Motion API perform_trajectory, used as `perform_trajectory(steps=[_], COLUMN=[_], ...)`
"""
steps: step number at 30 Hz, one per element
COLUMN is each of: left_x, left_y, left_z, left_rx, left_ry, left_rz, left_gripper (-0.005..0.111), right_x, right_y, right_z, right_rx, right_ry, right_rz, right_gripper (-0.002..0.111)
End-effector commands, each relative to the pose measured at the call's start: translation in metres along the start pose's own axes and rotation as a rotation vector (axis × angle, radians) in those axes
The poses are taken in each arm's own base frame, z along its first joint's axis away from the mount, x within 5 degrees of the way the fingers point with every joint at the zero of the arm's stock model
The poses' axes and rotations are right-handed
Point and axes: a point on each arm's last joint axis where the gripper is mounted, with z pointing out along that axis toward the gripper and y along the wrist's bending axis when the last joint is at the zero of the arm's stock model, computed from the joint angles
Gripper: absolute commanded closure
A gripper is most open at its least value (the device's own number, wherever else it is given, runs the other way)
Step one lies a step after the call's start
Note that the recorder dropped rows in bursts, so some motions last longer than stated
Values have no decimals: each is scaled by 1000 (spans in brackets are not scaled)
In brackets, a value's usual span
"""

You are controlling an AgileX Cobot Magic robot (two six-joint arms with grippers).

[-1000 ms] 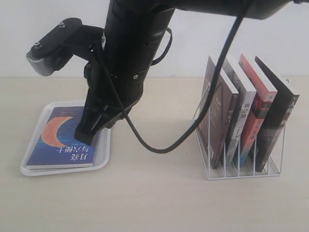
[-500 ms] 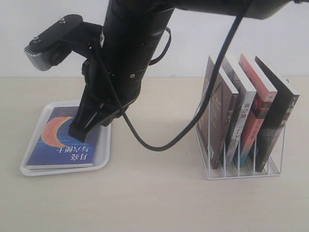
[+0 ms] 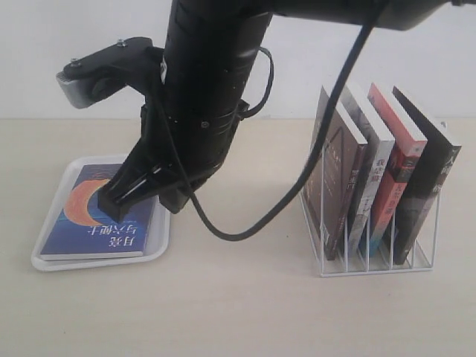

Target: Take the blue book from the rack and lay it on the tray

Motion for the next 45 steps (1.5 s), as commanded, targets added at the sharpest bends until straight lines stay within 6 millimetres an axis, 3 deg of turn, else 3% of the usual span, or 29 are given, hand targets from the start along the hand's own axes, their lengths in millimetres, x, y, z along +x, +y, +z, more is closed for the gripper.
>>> perform_trajectory(steps=[1, 7, 13, 21, 22, 26, 27, 30, 32, 37, 41, 45], left_x=[0, 0, 0, 0, 0, 0, 0, 0, 0, 0, 0, 0], left_y=[0, 0, 0, 0, 0, 0, 0, 0, 0, 0, 0, 0], left_z=[0, 0, 0, 0, 0, 0, 0, 0, 0, 0, 0, 0], left_rx=[-3, -3, -3, -3, -3, -3, -3, -3, -3, -3, -3, -3], left_ry=[-7, -7, -7, -7, -7, -7, -7, -7, -7, -7, -7, -7], left_rz=[-8, -8, -8, -8, -8, -8, -8, -8, -8, -8, -8, -8], left_gripper=[102, 102, 102, 102, 102, 102, 102, 102, 102, 102, 102, 102], right_x=[0, 3, 31, 94, 115, 148, 165, 187, 194, 186, 185, 198], right_y=[0, 2, 5, 8, 7, 7, 8, 10, 11, 12, 10, -10], right_z=[-7, -24, -23, 14, 32, 60, 72, 78, 74, 34, 7, -24], right_rx=[10, 11, 28, 42, 57, 69, 67, 65, 77, 131, 158, 198], right_ry=[-18, -82, -162, -129, -76, -19, 7, 25, -66, -500, -644, -734], right_rz=[26, 37, 41, 46, 27, 11, 15, 24, 24, -7, 1, 222], right_gripper=[108, 108, 108, 108, 108, 108, 108, 108, 108, 108, 108, 108])
